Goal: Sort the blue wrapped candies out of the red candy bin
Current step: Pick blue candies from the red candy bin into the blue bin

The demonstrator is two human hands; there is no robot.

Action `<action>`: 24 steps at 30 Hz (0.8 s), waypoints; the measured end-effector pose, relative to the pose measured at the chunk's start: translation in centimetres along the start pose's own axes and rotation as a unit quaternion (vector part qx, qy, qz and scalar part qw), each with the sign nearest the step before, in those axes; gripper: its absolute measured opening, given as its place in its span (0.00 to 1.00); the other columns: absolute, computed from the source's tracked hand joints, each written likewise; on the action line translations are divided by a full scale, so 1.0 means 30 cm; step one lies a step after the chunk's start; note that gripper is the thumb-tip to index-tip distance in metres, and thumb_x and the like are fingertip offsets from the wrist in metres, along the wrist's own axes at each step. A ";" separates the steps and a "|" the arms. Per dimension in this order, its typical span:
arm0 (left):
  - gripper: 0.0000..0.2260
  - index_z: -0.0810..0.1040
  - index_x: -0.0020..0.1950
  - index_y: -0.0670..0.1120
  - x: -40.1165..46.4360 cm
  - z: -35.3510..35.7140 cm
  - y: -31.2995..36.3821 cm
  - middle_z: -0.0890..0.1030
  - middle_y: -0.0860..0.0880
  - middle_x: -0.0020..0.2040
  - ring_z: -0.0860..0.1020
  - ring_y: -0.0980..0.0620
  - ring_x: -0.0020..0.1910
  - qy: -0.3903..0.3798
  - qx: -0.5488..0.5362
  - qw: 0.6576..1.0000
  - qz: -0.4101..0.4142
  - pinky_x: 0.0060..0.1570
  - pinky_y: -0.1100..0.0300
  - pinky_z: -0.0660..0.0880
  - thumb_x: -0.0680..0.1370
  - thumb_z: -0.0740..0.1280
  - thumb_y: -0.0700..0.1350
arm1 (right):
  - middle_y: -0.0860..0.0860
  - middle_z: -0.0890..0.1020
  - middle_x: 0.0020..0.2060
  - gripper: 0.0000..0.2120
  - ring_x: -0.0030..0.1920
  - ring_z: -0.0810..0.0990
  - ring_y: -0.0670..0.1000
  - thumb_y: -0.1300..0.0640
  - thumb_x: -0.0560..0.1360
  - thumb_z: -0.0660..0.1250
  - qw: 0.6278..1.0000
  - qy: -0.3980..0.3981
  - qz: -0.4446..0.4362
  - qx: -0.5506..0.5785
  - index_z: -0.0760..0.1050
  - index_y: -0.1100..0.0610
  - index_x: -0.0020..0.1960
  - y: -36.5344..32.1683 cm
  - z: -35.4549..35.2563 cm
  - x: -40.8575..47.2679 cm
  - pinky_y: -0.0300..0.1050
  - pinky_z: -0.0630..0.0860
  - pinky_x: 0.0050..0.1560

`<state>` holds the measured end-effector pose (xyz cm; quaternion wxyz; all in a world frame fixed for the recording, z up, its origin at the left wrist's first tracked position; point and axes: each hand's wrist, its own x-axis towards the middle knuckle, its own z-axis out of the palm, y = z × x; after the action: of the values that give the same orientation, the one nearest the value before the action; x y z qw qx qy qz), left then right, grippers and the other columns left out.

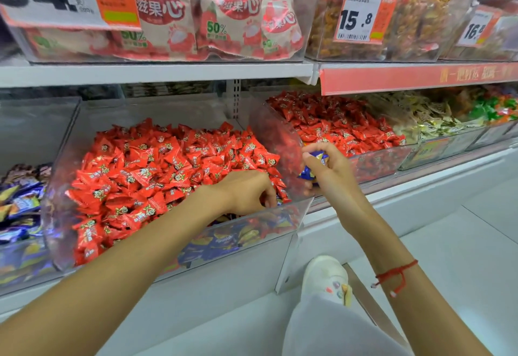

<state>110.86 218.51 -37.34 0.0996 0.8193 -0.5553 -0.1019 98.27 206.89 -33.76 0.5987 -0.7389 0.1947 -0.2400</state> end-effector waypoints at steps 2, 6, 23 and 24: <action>0.05 0.84 0.44 0.53 -0.008 0.007 0.007 0.78 0.59 0.38 0.75 0.57 0.39 0.025 0.002 1.000 -0.008 0.37 0.63 0.66 0.74 0.72 0.53 | 0.52 0.75 0.38 0.04 0.25 0.75 0.41 0.63 0.80 0.60 1.000 -0.011 0.005 0.011 0.72 0.57 0.53 -0.004 0.002 -0.007 0.36 0.78 0.30; 0.05 0.83 0.44 0.52 -0.060 -0.007 0.004 0.81 0.57 0.43 0.76 0.56 0.43 0.112 -0.010 0.993 -0.042 0.39 0.59 0.70 0.76 0.70 0.50 | 0.54 0.77 0.41 0.05 0.31 0.78 0.47 0.64 0.80 0.60 0.998 -0.004 0.032 0.052 0.72 0.57 0.53 -0.020 0.019 -0.023 0.37 0.80 0.33; 0.04 0.82 0.42 0.57 -0.187 -0.149 0.133 0.83 0.59 0.40 0.78 0.65 0.41 0.371 -0.161 0.909 -0.103 0.41 0.60 0.71 0.75 0.70 0.55 | 0.52 0.82 0.46 0.18 0.43 0.79 0.48 0.43 0.80 0.59 0.955 -0.139 0.111 0.236 0.78 0.57 0.53 -0.077 0.107 -0.021 0.43 0.79 0.46; 0.04 0.82 0.42 0.57 -0.186 -0.144 0.138 0.83 0.59 0.40 0.78 0.65 0.39 0.372 -0.152 0.910 -0.101 0.39 0.60 0.71 0.74 0.71 0.55 | 0.52 0.82 0.46 0.16 0.43 0.79 0.48 0.46 0.80 0.60 0.963 -0.133 0.093 0.213 0.77 0.57 0.52 -0.072 0.112 -0.024 0.42 0.79 0.47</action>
<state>106.34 222.41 -31.72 0.4114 0.8245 -0.3701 0.1179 99.64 210.41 -32.31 0.7828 -0.5979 0.1252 -0.1183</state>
